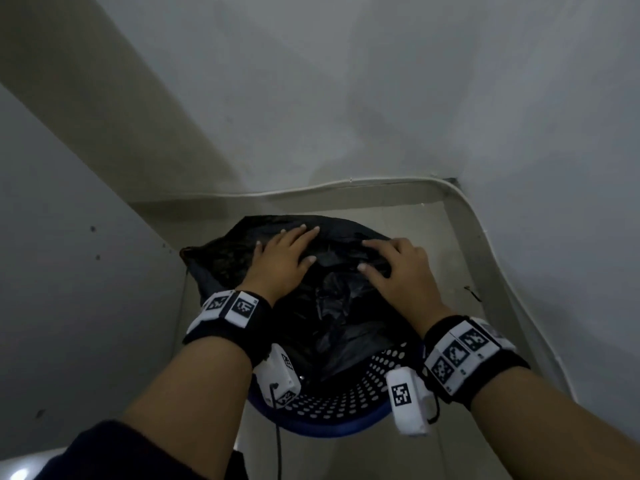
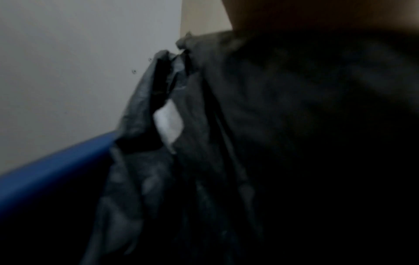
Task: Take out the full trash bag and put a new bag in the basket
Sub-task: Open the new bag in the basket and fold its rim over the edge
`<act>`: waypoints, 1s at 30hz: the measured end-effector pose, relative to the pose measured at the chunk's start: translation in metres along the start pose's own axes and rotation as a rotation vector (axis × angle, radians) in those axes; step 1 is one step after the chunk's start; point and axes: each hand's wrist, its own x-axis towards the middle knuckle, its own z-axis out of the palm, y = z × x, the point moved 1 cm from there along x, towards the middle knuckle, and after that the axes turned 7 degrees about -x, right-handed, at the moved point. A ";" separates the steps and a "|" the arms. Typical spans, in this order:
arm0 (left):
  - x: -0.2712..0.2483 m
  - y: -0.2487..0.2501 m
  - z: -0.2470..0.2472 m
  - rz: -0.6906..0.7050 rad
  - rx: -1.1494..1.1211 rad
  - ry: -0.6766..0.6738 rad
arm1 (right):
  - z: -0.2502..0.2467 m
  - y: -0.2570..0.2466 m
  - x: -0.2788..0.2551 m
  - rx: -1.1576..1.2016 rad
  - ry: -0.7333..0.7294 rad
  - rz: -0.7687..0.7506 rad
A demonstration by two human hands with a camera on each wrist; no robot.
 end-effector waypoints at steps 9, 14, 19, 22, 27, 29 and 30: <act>0.018 -0.032 0.002 -0.231 -0.156 -0.100 | 0.006 0.027 0.013 0.237 -0.308 0.235; 0.014 -0.026 0.000 -0.298 -0.126 -0.029 | 0.011 0.033 0.005 0.262 -0.270 0.302; 0.011 -0.021 0.003 -0.284 -0.165 0.074 | 0.008 0.027 0.005 0.062 -0.193 0.230; 0.011 -0.023 0.001 -0.274 -0.259 0.165 | 0.008 0.019 0.006 0.102 -0.161 0.109; 0.027 -0.031 -0.009 -0.286 -0.197 0.271 | 0.005 0.021 0.007 0.248 -0.100 0.227; 0.034 -0.029 -0.021 -0.249 -0.151 0.397 | -0.001 0.020 0.007 0.271 0.020 0.286; 0.038 -0.027 -0.026 -0.230 -0.108 0.472 | -0.003 0.019 0.007 0.268 0.065 0.306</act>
